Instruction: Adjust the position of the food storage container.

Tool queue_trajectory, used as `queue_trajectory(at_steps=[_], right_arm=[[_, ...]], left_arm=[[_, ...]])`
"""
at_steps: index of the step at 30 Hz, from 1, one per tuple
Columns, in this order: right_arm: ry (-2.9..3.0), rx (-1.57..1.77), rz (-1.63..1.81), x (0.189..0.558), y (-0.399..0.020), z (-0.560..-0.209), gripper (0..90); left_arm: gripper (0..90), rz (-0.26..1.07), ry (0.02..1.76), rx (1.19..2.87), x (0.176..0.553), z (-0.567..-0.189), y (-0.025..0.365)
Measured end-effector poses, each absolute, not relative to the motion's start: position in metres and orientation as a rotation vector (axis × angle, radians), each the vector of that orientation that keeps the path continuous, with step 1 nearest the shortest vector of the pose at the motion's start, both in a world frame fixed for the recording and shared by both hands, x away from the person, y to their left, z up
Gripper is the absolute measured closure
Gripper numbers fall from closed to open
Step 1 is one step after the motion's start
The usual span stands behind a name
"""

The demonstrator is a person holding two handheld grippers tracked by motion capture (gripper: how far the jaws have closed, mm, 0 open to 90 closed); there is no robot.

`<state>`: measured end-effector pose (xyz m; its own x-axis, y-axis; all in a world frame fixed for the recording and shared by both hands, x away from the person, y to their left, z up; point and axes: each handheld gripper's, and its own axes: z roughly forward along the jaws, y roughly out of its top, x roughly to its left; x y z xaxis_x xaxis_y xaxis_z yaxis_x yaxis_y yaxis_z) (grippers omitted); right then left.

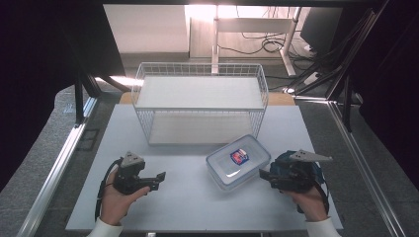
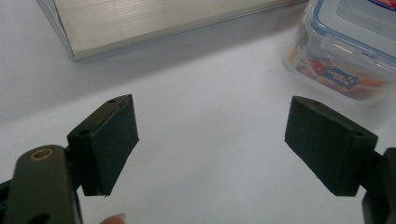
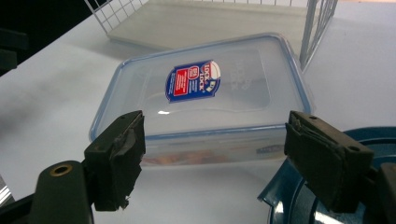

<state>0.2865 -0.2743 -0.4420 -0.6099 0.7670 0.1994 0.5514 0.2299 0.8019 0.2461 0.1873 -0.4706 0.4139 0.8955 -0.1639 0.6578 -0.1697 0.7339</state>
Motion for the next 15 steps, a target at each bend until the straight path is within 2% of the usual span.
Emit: queue_trajectory(at_steps=[10,15], right_arm=[[2.276,1.208,1.302,0.278,-0.269,-0.435,20.7],[2.261,1.218,1.292,0.279,-0.271,-0.434,21.4]], left_arm=[[16.2,0.406,1.292,1.948,0.242,-0.464,0.177],[19.5,0.387,1.312,1.946,0.242,-0.464,0.181]])
